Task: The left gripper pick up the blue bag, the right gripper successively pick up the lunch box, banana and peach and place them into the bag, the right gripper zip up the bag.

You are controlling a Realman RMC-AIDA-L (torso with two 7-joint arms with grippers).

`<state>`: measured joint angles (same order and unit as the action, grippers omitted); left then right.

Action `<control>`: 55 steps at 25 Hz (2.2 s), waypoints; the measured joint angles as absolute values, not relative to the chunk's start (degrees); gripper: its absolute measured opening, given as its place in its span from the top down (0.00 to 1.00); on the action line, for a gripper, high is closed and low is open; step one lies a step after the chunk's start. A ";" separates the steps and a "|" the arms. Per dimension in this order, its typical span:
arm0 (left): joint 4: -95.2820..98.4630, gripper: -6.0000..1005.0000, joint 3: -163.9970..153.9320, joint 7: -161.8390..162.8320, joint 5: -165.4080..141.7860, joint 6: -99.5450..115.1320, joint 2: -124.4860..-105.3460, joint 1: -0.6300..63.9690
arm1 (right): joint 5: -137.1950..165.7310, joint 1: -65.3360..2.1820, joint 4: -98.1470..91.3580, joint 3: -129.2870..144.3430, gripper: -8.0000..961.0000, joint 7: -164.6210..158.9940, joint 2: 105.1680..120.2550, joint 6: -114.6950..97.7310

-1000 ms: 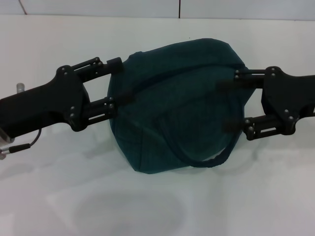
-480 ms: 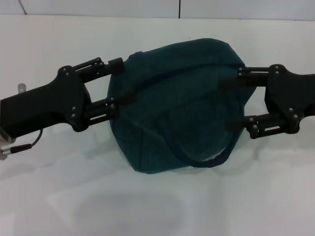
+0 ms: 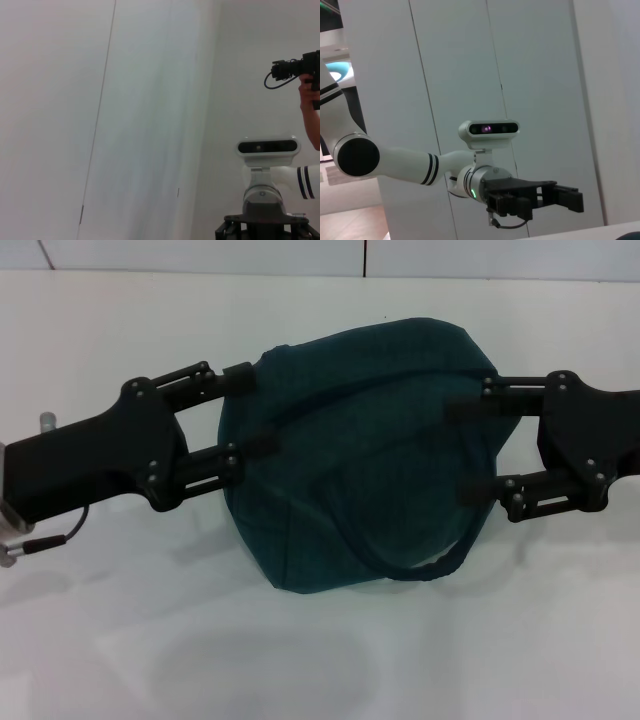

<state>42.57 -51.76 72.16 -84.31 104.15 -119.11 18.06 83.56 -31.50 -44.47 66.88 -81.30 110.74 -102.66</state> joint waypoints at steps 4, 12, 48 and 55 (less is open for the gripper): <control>42.01 0.32 -51.77 72.13 -84.44 104.15 -119.16 18.33 | 83.59 -31.48 -44.47 66.88 0.16 -81.30 110.76 -102.48; 41.83 0.32 -51.77 72.13 -84.50 104.15 -119.18 18.71 | 83.59 -31.46 -44.46 66.88 0.16 -81.30 110.83 -102.42; 40.61 0.32 -52.26 71.76 -84.68 104.15 -119.23 19.63 | 83.36 -31.32 -43.04 66.09 0.16 -81.21 110.92 -102.78; 40.45 0.32 -52.35 71.74 -85.00 104.15 -119.27 19.73 | 83.32 -31.11 -42.96 66.09 0.16 -81.21 110.93 -102.82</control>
